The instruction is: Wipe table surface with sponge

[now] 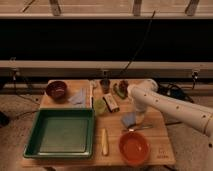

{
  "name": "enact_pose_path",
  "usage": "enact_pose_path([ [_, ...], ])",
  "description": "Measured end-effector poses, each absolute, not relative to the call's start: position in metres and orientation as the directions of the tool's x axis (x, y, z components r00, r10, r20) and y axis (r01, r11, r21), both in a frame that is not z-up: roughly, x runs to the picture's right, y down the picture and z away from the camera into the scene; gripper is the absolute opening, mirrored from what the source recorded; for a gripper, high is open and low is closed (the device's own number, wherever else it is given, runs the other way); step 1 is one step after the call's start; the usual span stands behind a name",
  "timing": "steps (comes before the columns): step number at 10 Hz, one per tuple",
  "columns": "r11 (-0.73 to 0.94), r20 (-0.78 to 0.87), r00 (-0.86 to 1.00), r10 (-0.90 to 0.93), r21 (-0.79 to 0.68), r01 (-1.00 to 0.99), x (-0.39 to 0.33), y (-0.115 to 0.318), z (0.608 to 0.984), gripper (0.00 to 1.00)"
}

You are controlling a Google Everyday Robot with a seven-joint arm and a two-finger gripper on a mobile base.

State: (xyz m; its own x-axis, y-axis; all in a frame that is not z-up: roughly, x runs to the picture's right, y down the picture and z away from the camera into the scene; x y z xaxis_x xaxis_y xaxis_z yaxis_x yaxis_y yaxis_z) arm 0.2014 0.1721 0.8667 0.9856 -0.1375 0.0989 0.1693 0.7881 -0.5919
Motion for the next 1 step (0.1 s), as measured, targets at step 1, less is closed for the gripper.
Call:
enact_pose_path([
  [1, 0.787, 0.093, 0.987, -0.133, -0.596, 0.163, 0.2073, 0.1724, 0.8663, 0.04],
])
